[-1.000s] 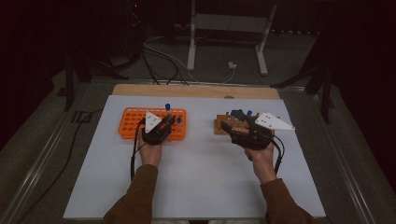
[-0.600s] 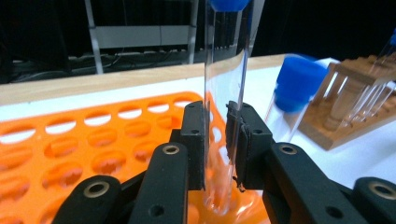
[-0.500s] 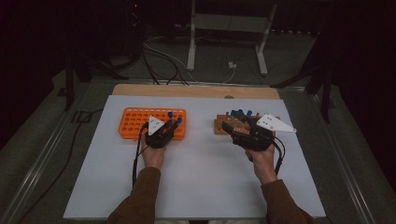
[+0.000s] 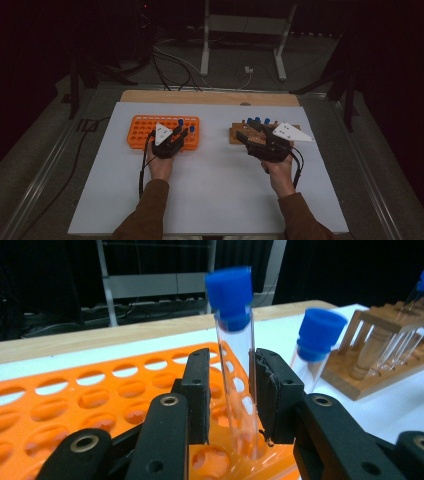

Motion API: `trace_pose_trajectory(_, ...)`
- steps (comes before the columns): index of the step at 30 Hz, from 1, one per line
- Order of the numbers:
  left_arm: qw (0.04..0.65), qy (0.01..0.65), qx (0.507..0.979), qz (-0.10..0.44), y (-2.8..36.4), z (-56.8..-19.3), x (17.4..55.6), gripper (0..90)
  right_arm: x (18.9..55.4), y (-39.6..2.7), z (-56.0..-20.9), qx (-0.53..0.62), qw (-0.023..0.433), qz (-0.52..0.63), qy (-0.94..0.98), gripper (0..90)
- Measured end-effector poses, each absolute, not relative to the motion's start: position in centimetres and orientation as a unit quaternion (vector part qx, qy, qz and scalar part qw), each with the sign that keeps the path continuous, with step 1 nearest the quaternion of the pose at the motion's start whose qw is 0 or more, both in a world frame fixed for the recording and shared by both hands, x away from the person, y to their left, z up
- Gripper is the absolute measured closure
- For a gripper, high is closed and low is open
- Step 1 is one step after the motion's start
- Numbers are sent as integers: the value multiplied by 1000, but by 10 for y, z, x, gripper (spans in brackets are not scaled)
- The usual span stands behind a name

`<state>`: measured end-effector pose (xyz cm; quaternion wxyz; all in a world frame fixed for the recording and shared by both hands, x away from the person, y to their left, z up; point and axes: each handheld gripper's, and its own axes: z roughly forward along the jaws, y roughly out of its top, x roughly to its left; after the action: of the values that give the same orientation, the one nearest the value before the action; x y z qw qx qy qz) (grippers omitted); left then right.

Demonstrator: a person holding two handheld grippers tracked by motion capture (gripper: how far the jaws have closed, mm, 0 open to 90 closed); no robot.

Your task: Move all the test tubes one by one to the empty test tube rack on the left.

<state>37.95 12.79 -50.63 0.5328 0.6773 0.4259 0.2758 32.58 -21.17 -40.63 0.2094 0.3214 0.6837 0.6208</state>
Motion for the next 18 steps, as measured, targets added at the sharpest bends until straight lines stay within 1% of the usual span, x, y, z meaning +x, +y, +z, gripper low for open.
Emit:
trace_pose_trajectory(4,532,422,678,283,128,-502,378,711,326,-210,-407,322,207,620,684,320)
trace_pose_trajectory(9,519,409,693,288,124,-500,375,759,326,-209,-407,321,207,621,684,324)
trace_pose_trajectory(18,492,398,719,287,118,-504,374,779,326,-211,-407,323,208,619,685,322)
